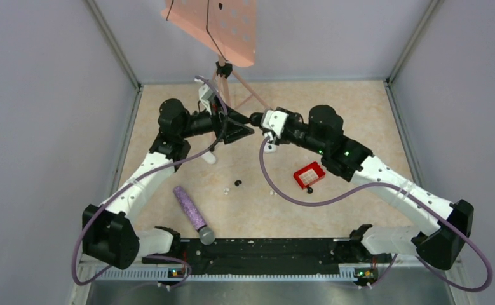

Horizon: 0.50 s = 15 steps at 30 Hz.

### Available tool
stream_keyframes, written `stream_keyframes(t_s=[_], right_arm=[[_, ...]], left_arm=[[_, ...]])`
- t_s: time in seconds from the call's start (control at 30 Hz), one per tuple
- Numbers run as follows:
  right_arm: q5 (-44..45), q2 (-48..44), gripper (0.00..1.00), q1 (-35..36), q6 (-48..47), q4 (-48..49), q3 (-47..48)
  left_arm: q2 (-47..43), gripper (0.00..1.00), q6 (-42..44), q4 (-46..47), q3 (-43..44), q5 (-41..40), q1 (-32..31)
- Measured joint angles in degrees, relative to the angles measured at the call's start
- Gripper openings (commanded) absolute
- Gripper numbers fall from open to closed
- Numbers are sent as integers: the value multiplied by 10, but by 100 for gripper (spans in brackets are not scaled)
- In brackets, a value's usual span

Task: Insert the wireless bluetooth earbuds into the charging case
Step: Pick up the charging case at the center of the board.

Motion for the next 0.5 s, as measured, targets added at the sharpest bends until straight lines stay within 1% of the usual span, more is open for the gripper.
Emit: stream_keyframes(t_s=[0.13,0.2,0.37,0.47,0.5], right_arm=[[6,3,30,17,-5,8,0],[10,3,30,23,-7,10,0],[20,3,30,31,-10,31,0],[31,3,29,32,-11,37,0],[35,3,29,32,-11,37,0]], left_arm=[[13,60,-10,1,4,-8,-4],[17,59,-14,3,11,-12,-6],[30,51,-25,17,31,-13,-10],[38,42,-29,27,36,-13,-13],[39,41,-31,29,36,-12,-14]])
